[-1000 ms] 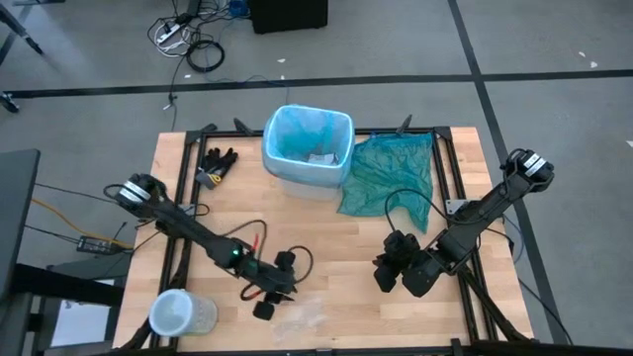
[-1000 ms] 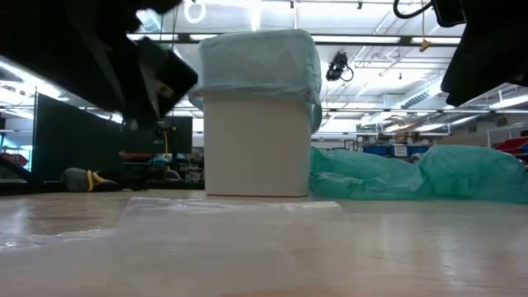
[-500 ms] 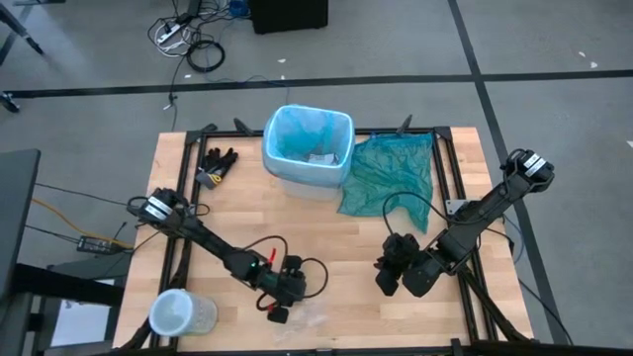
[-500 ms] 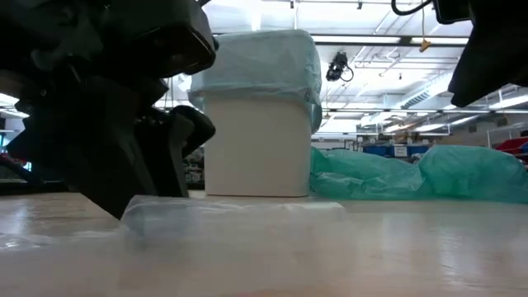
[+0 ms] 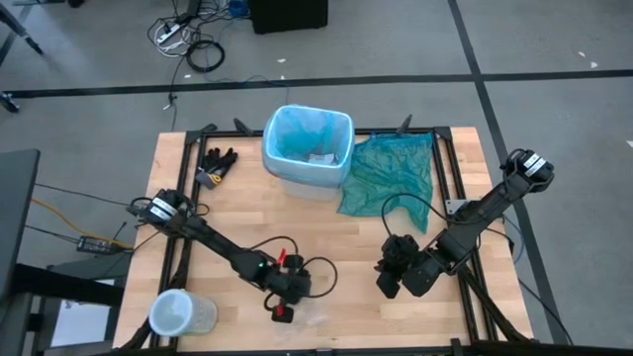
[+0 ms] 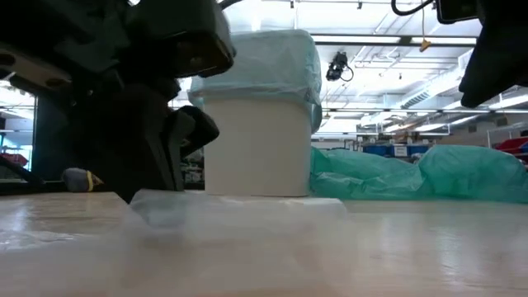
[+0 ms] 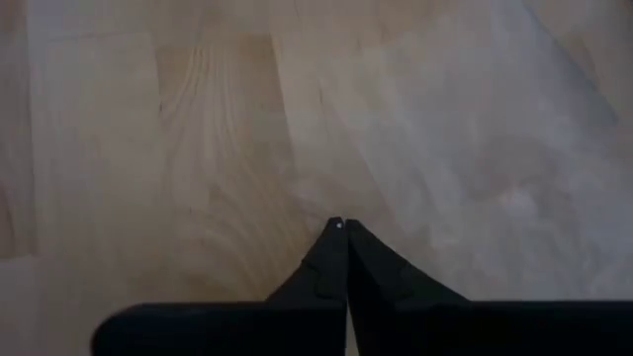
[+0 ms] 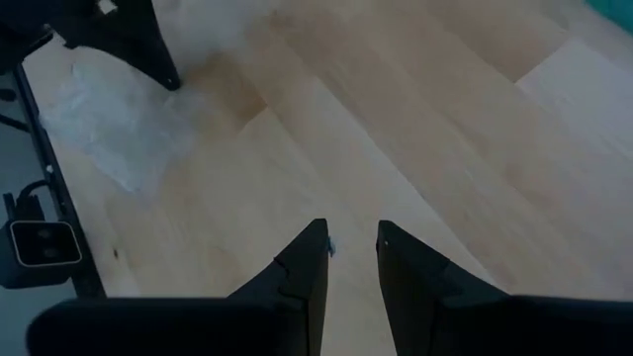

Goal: Place trash/remove bag and relplace
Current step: Put the transparent plastic into the trash bin

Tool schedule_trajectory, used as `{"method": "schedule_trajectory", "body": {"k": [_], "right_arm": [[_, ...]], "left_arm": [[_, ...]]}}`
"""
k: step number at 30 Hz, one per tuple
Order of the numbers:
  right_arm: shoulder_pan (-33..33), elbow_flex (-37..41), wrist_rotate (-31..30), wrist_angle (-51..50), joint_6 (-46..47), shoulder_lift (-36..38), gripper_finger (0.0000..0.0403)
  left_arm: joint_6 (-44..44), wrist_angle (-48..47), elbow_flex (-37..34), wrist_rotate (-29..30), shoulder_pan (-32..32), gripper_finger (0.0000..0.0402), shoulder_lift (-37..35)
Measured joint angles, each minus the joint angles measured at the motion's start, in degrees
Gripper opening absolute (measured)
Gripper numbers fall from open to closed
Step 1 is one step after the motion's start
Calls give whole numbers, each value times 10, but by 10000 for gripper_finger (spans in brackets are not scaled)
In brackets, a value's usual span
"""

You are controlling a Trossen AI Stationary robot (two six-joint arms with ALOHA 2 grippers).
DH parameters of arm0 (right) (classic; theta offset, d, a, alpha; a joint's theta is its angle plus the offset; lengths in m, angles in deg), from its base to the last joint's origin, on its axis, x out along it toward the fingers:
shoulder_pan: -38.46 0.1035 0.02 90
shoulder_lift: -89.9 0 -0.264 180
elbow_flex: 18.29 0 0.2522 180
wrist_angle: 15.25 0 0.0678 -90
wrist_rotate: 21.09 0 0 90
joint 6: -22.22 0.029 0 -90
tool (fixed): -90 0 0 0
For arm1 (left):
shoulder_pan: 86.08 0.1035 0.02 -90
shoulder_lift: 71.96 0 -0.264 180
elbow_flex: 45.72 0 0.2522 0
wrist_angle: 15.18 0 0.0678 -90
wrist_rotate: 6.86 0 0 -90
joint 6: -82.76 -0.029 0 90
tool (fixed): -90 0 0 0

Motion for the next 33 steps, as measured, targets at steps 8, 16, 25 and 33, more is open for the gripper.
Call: {"method": "schedule_trajectory", "body": {"k": [8,16,25,33], "right_arm": [[-10,0,-15,1,-10,0,80],[-12,0,-15,0,-24,0,80],[-13,0,-28,2,-28,0,80],[-13,0,-43,7,-39,0,80]], "left_arm": [[-89,-159,146,41,27,2,-3],[-134,-312,255,69,60,1,-13],[-209,-500,449,186,93,1,-21],[-237,-622,625,281,181,1,-22]]}}
